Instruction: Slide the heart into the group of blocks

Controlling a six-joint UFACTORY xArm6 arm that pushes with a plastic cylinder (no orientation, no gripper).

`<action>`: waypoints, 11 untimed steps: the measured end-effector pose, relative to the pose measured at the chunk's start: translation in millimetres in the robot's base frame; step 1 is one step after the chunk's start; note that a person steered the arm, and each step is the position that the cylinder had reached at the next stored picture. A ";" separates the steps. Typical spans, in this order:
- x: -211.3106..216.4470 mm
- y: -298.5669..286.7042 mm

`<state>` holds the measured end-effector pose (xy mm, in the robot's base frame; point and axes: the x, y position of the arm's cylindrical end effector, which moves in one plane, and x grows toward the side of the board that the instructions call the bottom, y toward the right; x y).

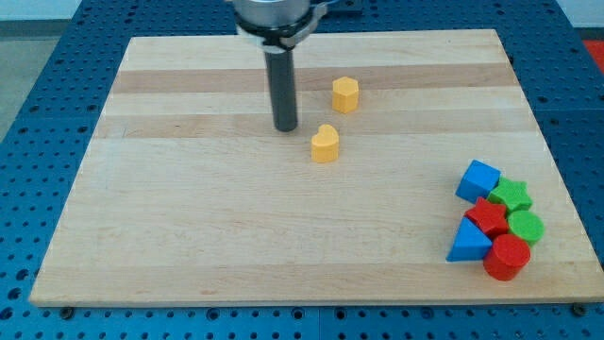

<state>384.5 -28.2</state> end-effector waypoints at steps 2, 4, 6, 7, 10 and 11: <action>5.9 32.5; 24.6 54.0; 63.5 54.0; 77.2 54.1; 62.5 12.2; 84.5 11.9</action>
<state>469.0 -16.3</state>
